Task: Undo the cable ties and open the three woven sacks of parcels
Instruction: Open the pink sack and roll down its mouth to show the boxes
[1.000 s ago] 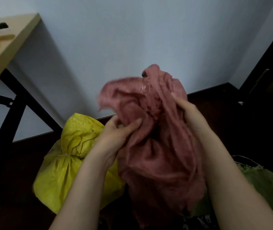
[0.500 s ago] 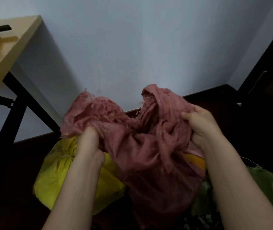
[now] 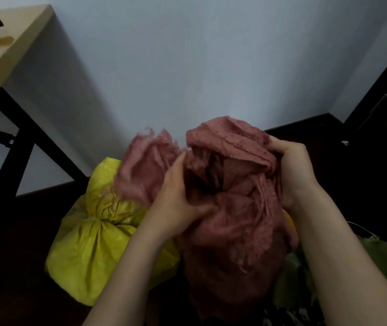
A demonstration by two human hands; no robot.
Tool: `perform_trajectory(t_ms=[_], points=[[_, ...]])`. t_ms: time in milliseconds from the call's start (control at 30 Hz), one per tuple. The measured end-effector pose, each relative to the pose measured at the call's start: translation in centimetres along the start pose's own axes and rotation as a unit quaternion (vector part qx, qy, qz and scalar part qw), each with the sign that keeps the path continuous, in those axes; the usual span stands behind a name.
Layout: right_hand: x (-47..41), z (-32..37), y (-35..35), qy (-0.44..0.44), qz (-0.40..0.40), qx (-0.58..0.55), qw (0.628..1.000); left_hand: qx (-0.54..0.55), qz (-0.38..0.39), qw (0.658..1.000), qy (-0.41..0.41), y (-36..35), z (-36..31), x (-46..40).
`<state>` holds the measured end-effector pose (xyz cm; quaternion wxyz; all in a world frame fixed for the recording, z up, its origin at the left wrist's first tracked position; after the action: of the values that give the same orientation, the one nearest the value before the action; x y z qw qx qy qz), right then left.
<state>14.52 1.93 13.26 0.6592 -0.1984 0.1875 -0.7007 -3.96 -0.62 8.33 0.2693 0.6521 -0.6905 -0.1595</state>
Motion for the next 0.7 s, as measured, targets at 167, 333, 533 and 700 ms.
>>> perform_trajectory(t_ms=[167, 333, 533, 700], points=[[0.1, 0.5, 0.2, 0.001, 0.051, -0.013, 0.999, -0.097, 0.044, 0.986, 0.129, -1.0, 1.7, 0.1], [-0.3, 0.8, 1.6, 0.038, 0.084, 0.023, 0.995, -0.01, -0.038, 0.997, 0.065, -0.8, 0.6, -1.4], [-2.4, 0.1, 6.6, 0.051, -0.028, 0.566, 0.823, 0.505, -0.085, 0.817, 0.264, 1.7, 0.0, -2.5], [-2.5, -0.6, 5.1, 0.074, 0.024, 0.495, 0.865, 0.574, -0.015, 0.761, 0.302, 0.8, -0.7, -2.4]])
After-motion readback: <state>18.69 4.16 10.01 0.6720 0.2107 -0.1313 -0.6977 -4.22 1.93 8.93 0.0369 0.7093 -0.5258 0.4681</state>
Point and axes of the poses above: each hand's wrist, its own x-axis away from the middle knuckle, its own y-axis out of the back of the hand, z = x × y, the point moved 2 cm from there along -x, towards the middle knuckle, and after that the axes turned 14 degrees about y, right-handed, at the moved point
